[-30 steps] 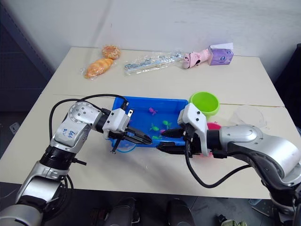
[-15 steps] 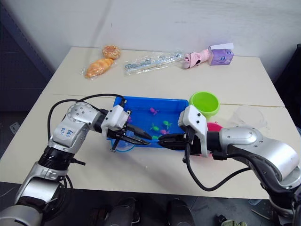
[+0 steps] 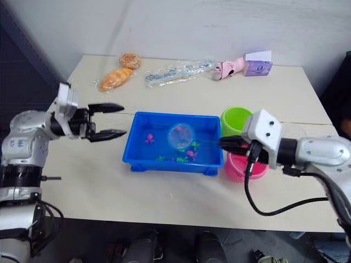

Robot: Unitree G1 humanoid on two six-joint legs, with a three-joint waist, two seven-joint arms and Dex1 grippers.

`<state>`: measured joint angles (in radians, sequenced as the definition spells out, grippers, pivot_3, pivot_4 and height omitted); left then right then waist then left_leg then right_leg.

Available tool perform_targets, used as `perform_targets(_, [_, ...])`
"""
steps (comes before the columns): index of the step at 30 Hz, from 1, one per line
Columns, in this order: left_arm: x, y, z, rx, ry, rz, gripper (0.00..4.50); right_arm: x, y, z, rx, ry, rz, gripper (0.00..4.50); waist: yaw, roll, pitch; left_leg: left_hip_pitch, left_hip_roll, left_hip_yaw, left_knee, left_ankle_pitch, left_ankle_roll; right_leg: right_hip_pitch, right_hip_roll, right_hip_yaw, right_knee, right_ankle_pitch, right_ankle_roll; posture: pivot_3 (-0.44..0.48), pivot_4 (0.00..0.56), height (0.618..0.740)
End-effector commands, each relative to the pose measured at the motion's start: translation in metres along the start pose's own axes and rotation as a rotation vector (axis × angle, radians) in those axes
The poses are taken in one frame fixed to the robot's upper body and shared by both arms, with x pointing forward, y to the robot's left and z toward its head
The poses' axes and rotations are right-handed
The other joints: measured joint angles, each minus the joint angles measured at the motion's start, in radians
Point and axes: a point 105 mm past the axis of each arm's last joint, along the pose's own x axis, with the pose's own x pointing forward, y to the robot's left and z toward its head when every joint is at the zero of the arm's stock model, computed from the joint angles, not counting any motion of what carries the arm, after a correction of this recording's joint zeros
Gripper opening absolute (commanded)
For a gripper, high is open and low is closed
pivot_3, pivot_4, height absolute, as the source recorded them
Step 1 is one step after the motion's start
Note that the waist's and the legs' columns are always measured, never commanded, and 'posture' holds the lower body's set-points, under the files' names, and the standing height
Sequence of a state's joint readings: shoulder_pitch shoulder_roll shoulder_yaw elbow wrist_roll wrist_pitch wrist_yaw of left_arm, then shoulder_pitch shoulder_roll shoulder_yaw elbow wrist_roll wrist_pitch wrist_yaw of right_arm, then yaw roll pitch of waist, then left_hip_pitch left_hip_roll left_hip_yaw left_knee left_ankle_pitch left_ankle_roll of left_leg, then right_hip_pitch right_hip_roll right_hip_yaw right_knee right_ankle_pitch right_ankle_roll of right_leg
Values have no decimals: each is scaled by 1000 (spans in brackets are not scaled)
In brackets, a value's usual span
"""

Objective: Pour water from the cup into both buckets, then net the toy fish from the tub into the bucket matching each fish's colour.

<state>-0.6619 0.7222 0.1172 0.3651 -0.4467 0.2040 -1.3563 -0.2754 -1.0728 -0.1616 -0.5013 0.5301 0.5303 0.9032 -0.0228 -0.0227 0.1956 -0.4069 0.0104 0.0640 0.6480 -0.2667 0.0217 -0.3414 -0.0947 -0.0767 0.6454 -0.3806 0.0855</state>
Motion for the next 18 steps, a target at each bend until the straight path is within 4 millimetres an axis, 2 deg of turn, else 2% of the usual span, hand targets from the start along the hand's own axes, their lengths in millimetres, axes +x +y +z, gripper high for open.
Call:
perform_targets(1, [6, -14, 5, 53, -15, -57, 4457, -5, -14, -14, -165, 91, -45, 0, 5, 0, 0, 0, 0, 0, 0, 0, 0, 0, 0, 0, 0, 0, 0, 0, 150, 740])
perform_targets(4, [13, -22, 0, 38, -26, -79, 4457, -3, -18, -21, -191, 98, -56, 0, 12, 0, 0, 0, 0, 0, 0, 0, 0, -1, 0, 0, 0, 0, 0, 0, 150, 740])
perform_targets(7, [16, -25, -2, 35, -31, -96, 4457, 2, -11, -21, -202, 90, -11, 0, 17, 0, 0, 0, 0, 0, 0, 0, 0, -1, 0, 0, 0, 0, 0, 0, 150, 740])
perform_targets(12, [12, -26, -5, 34, -19, -104, 4457, 8, -2, -30, -229, 123, 21, 0, 19, 0, 0, 0, 0, 0, 0, 0, -1, 0, 0, 0, 0, 0, 0, 0, 150, 740])
perform_targets(18, [6, -28, -14, 51, 19, -134, 4457, 16, -5, -39, -232, 162, -17, 0, 19, 1, 0, 0, 0, 0, 0, 0, -1, 0, 0, 0, 0, 0, 0, 0, 150, 740])
